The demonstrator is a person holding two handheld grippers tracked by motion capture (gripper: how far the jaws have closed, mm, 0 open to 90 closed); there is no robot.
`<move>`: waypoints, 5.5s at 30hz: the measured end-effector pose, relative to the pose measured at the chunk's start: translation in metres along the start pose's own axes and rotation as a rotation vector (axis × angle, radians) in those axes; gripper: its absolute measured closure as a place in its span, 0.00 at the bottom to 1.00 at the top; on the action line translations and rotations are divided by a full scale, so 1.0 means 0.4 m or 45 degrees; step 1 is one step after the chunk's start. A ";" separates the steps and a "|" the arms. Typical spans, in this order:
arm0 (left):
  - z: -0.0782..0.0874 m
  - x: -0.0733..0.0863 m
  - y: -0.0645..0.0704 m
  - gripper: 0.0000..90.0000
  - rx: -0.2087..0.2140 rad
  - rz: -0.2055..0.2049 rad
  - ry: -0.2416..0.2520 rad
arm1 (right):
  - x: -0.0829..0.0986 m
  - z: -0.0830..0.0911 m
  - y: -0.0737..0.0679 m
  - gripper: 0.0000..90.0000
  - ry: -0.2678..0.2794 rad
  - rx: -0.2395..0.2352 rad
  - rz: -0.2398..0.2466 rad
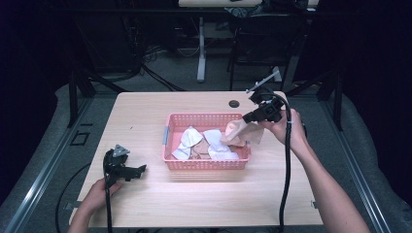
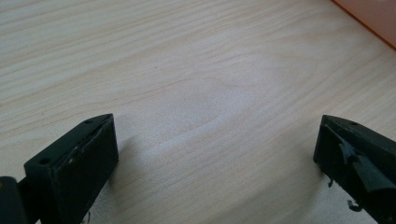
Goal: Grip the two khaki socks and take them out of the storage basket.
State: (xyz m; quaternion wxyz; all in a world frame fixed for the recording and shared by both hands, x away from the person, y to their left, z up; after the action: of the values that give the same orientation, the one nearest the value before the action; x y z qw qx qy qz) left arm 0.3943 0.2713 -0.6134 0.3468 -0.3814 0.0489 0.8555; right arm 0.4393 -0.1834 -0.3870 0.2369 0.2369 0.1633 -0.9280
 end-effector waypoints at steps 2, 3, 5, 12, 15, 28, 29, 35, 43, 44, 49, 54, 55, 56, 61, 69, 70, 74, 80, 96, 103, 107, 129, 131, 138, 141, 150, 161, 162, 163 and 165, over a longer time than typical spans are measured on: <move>0.000 0.000 0.000 0.00 0.000 0.000 0.000 | 0.003 0.006 0.008 0.99 0.007 0.002 -0.012; 0.000 0.000 0.000 0.00 0.000 0.000 0.000 | 0.004 0.009 0.011 0.99 0.006 0.009 -0.012; 0.000 0.000 0.000 0.00 0.000 0.000 0.000 | 0.008 0.014 0.019 0.99 0.010 0.010 -0.023; 0.000 0.000 0.000 0.00 0.000 0.000 0.000 | 0.027 0.036 0.058 0.99 0.037 0.017 -0.071; 0.000 0.000 0.000 0.00 0.000 0.000 0.000 | 0.039 0.040 0.076 0.99 0.042 0.029 -0.089; 0.000 0.000 0.000 0.00 -0.001 0.000 -0.001 | 0.088 0.046 0.151 0.99 0.065 0.065 -0.167; 0.000 0.000 0.000 0.00 -0.004 0.002 0.001 | 0.091 0.044 0.156 0.99 0.067 0.068 -0.173; 0.000 0.000 0.000 0.00 -0.003 0.001 0.001 | 0.112 0.039 0.189 0.99 0.068 0.085 -0.214; 0.000 0.000 0.000 0.00 -0.004 0.002 0.001 | 0.135 0.017 0.226 0.99 0.049 0.103 -0.254; 0.000 0.000 0.000 0.00 -0.003 0.001 0.001 | 0.137 0.014 0.230 0.99 0.048 0.108 -0.259; 0.000 0.000 0.000 0.00 -0.004 0.002 0.001 | 0.150 -0.004 0.245 0.99 0.026 0.113 -0.277; 0.000 0.000 0.000 0.00 -0.004 0.002 0.001 | 0.160 -0.018 0.263 0.99 -0.003 0.126 -0.290; 0.000 0.000 0.000 0.00 -0.003 0.001 0.000 | 0.162 -0.022 0.265 0.99 -0.001 0.126 -0.300; 0.000 0.000 0.000 0.00 -0.004 0.002 0.001 | 0.164 -0.027 0.268 0.99 0.001 0.118 -0.307; 0.000 0.000 0.000 0.00 -0.002 0.000 0.000 | 0.172 -0.039 0.281 0.99 -0.028 0.128 -0.323; 0.000 0.000 0.000 0.00 -0.001 0.000 0.000 | 0.181 -0.059 0.296 0.99 -0.057 0.120 -0.351; 0.000 0.000 0.000 0.00 -0.004 0.002 0.001 | 0.182 -0.060 0.298 0.99 -0.064 0.127 -0.345; 0.000 0.000 0.000 0.00 -0.004 0.002 0.001 | 0.187 -0.069 0.302 0.99 -0.093 0.139 -0.349; 0.000 0.000 0.000 0.00 -0.004 0.002 0.001 | 0.192 -0.088 0.308 0.98 -0.115 0.141 -0.359; 0.000 0.000 0.000 0.00 -0.001 0.000 0.000 | 0.189 -0.086 0.292 0.43 -0.091 0.093 -0.354; 0.000 0.000 0.000 0.00 -0.004 0.002 0.001 | 0.173 -0.069 0.256 0.20 -0.039 0.043 -0.321; 0.000 0.000 0.000 0.00 -0.001 0.001 0.000 | 0.163 -0.064 0.228 0.17 -0.017 0.006 -0.305; 0.000 0.000 0.000 0.00 -0.003 0.001 0.001 | 0.123 -0.070 0.106 0.12 -0.043 -0.126 -0.189; 0.000 0.000 0.000 0.00 -0.004 0.002 0.001 | 0.120 -0.075 0.095 0.12 -0.044 -0.132 -0.189; 0.000 0.000 0.000 0.00 -0.004 0.002 0.002 | 0.101 -0.097 0.053 0.11 -0.079 -0.158 -0.133; 0.000 0.000 0.000 0.00 -0.004 0.002 0.001 | 0.093 -0.110 0.035 0.10 -0.092 -0.168 -0.127; 0.000 0.000 0.000 0.00 -0.004 0.002 0.001 | 0.066 -0.148 -0.010 0.13 -0.125 -0.227 -0.092; 0.000 0.000 0.000 0.00 -0.004 0.002 0.001 | 0.069 -0.237 -0.022 0.15 -0.243 -0.222 -0.150; 0.000 0.000 0.000 0.00 -0.004 0.001 0.001 | 0.071 -0.243 -0.016 0.15 -0.266 -0.202 -0.148; 0.000 0.000 0.000 0.00 -0.004 0.001 0.001 | 0.075 -0.253 -0.009 0.16 -0.268 -0.196 -0.163; 0.000 0.000 0.000 0.00 -0.004 0.002 0.001 | 0.080 -0.262 -0.002 0.16 -0.269 -0.194 -0.199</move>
State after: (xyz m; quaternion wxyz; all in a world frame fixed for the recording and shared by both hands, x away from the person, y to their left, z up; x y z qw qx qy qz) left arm 0.3942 0.2712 -0.6135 0.3457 -0.3823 0.0480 0.8556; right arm 0.4522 -0.1509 -0.4909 0.1970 0.1059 0.2253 -0.9483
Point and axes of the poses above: each handheld gripper's, and its own axes: z roughly backward along the jaws, x roughly out of its underside, y roughly to its right, the point moved 3 cm from there along -z, roughly forward along the jaws, and after that the axes turned 15 degrees about -z, right-handed, at the moved point
